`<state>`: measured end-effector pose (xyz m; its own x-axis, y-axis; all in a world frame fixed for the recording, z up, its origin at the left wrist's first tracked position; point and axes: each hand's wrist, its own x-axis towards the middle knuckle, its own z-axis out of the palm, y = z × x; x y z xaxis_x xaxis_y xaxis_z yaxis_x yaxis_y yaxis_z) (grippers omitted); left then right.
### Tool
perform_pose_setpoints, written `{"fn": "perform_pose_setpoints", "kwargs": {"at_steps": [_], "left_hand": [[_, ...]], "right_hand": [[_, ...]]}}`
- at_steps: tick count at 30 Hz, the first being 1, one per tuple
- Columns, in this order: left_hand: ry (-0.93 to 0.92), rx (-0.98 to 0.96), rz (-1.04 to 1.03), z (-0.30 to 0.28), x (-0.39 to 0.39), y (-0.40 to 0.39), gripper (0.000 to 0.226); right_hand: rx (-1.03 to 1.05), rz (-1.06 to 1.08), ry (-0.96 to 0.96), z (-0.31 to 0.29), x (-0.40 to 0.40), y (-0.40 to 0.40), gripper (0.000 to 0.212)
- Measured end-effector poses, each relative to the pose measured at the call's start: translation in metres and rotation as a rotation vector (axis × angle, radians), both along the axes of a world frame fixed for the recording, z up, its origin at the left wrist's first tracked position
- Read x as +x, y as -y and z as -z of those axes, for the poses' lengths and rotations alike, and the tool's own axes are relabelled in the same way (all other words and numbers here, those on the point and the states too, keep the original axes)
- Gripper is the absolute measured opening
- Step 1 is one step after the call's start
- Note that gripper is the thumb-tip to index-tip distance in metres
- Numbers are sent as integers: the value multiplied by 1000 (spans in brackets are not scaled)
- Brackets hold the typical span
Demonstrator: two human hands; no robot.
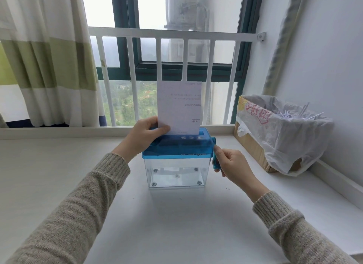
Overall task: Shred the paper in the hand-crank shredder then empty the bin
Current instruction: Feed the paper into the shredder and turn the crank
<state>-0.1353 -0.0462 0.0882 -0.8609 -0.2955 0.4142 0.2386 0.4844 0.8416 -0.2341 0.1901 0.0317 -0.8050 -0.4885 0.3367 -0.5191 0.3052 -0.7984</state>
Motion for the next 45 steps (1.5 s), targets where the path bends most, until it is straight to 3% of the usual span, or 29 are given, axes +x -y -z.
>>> {"fn": "perform_pose_setpoints", "kwargs": {"at_steps": [31,33,38,45], "left_hand": [[35,-61,22,0,2,-1,14],[64,-67,24,0,2,-1,20],[161,-135,69,-1,9,3,66],[231,-207,118,-7,13,-1,61]], "right_hand": [[-27,81,484,-43,16,-3,46],[-15,85,494,-44,15,-3,46],[-5,88,515,-46,13,-2,47],[-5,86,427,-45,20,-4,44]]}}
